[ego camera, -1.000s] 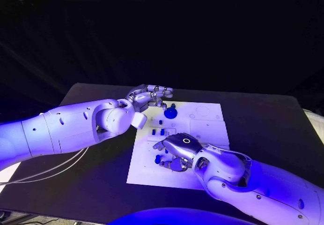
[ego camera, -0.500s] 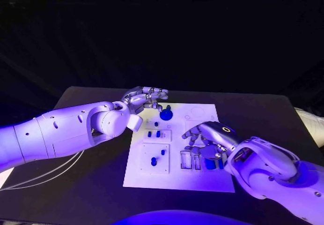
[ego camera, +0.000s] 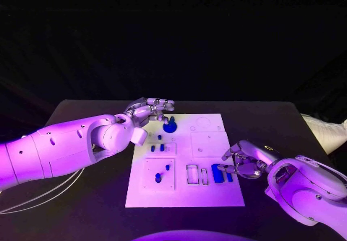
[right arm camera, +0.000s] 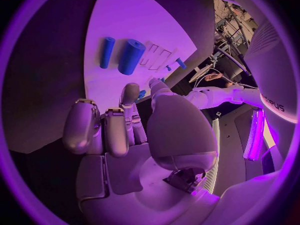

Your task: Assemble the parts on the task board

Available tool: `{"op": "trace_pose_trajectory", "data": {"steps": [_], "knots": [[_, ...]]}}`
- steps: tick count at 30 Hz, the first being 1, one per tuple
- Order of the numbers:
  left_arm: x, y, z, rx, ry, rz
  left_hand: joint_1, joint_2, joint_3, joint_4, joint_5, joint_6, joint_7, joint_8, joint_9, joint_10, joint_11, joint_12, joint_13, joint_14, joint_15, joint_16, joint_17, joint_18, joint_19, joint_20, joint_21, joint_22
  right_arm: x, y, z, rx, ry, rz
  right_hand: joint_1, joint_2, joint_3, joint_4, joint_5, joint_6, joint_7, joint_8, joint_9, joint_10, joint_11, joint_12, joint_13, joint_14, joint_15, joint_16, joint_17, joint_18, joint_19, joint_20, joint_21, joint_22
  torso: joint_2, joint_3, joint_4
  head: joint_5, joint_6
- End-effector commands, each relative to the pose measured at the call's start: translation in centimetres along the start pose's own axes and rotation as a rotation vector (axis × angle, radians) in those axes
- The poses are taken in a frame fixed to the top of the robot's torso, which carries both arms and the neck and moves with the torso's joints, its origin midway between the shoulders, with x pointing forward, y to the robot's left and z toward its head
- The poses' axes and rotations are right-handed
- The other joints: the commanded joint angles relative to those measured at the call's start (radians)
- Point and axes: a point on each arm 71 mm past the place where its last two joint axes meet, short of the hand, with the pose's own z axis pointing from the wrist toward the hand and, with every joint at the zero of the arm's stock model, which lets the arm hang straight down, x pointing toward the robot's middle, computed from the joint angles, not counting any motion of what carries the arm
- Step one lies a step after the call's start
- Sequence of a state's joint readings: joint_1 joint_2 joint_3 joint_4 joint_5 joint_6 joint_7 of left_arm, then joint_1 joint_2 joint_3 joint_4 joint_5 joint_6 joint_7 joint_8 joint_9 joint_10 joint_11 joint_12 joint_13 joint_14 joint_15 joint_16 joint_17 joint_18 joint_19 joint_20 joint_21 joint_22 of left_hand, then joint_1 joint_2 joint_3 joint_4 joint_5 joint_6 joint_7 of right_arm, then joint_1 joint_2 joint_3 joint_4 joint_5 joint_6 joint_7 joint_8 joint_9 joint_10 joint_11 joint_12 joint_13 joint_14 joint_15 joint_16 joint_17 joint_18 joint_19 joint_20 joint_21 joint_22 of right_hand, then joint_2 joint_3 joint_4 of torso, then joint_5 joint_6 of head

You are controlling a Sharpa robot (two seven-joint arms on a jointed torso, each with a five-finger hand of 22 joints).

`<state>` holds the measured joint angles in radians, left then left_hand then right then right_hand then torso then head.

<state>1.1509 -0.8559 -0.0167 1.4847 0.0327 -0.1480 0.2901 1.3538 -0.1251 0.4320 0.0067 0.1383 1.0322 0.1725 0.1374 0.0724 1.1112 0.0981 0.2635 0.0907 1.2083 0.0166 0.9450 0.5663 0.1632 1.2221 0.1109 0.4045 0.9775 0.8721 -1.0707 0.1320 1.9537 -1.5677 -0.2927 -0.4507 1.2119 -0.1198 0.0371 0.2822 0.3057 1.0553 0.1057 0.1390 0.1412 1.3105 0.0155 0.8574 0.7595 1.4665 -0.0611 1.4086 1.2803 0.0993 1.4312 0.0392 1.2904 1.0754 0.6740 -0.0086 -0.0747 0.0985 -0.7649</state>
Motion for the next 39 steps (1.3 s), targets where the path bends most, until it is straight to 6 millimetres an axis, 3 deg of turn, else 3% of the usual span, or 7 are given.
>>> {"op": "trace_pose_trajectory", "data": {"steps": [1,7,17,34,39], "knots": [[0.2,0.1,0.0,0.003,0.023,-0.005,0.007,-0.001,-0.001,-0.006,-0.002,-0.005,0.001,0.004,-0.001,-0.006,0.001,0.003,0.002,-0.005,-0.002,-0.003,-0.001,0.018,0.006,0.001,-0.002,-0.001,0.5,-0.5,0.0,0.085,0.023,-0.069,0.002,0.020,-0.018,0.007,0.005,0.000,-0.004,0.005,0.008,-0.013,0.001,0.022,0.039,0.058,0.001,0.005,0.004,-0.010,0.006,0.001,0.006,0.004,-0.001,-0.0011,0.0009,-0.003,-0.003],[0.2,0.1,0.0,0.001,0.023,-0.006,0.007,-0.001,-0.001,-0.006,-0.002,-0.005,0.001,0.004,-0.001,-0.006,0.001,0.003,0.002,-0.005,-0.002,-0.003,-0.001,0.018,0.006,0.001,-0.002,-0.001,1.6,-0.5,0.3,0.101,0.046,-0.086,0.006,0.037,-0.051,0.008,0.010,-0.005,-0.004,0.008,0.022,-0.028,0.002,0.039,0.086,0.058,0.003,0.007,0.007,-0.010,0.003,0.002,0.009,0.007,-0.002,-0.0034,0.0065,-0.005,-0.004],[0.2,0.1,-0.1,0.001,0.022,-0.006,0.007,-0.001,-0.001,-0.006,-0.002,-0.005,0.001,0.004,-0.001,-0.006,0.001,0.003,0.002,-0.005,-0.002,-0.003,-0.001,0.018,0.006,0.001,-0.002,-0.001,2.9,-0.1,0.9,0.100,0.079,-0.083,-0.004,0.053,-0.070,0.009,0.014,-0.003,-0.005,0.013,0.032,-0.025,0.002,0.055,0.119,0.058,0.003,0.010,0.011,-0.010,0.004,0.002,0.012,0.012,-0.001,-0.0035,0.0031,0.001,-0.008],[0.2,0.1,-0.1,0.001,0.024,-0.006,0.007,0.001,-0.005,-0.007,-0.002,-0.006,0.002,0.006,-0.001,-0.009,0.002,0.008,0.002,-0.007,-0.001,-0.002,-0.003,0.018,0.007,0.002,-0.005,-0.003,5.0,0.3,1.9,0.101,0.137,-0.074,0.015,0.065,-0.081,0.005,0.018,0.001,-0.007,0.019,0.044,-0.023,0.000,0.067,0.148,0.060,0.001,0.016,0.020,-0.012,0.006,0.002,0.020,0.026,-0.001,-0.0028,0.0066,0.002,-0.012],[0.2,0.1,-0.1,0.001,0.024,-0.006,0.007,0.001,-0.005,-0.007,-0.002,-0.006,0.002,0.006,-0.001,-0.009,0.002,0.008,0.002,-0.007,-0.001,-0.002,-0.003,0.018,0.007,0.002,-0.005,-0.003,5.5,0.3,2.1,0.104,0.133,-0.059,0.052,0.087,-0.079,-0.001,0.026,0.011,-0.012,0.029,0.059,-0.016,-0.004,0.081,0.178,0.060,-0.002,0.017,0.021,-0.013,0.007,0.000,0.024,0.032,-0.004,-0.0042,0.0065,0.002,-0.013]]}}
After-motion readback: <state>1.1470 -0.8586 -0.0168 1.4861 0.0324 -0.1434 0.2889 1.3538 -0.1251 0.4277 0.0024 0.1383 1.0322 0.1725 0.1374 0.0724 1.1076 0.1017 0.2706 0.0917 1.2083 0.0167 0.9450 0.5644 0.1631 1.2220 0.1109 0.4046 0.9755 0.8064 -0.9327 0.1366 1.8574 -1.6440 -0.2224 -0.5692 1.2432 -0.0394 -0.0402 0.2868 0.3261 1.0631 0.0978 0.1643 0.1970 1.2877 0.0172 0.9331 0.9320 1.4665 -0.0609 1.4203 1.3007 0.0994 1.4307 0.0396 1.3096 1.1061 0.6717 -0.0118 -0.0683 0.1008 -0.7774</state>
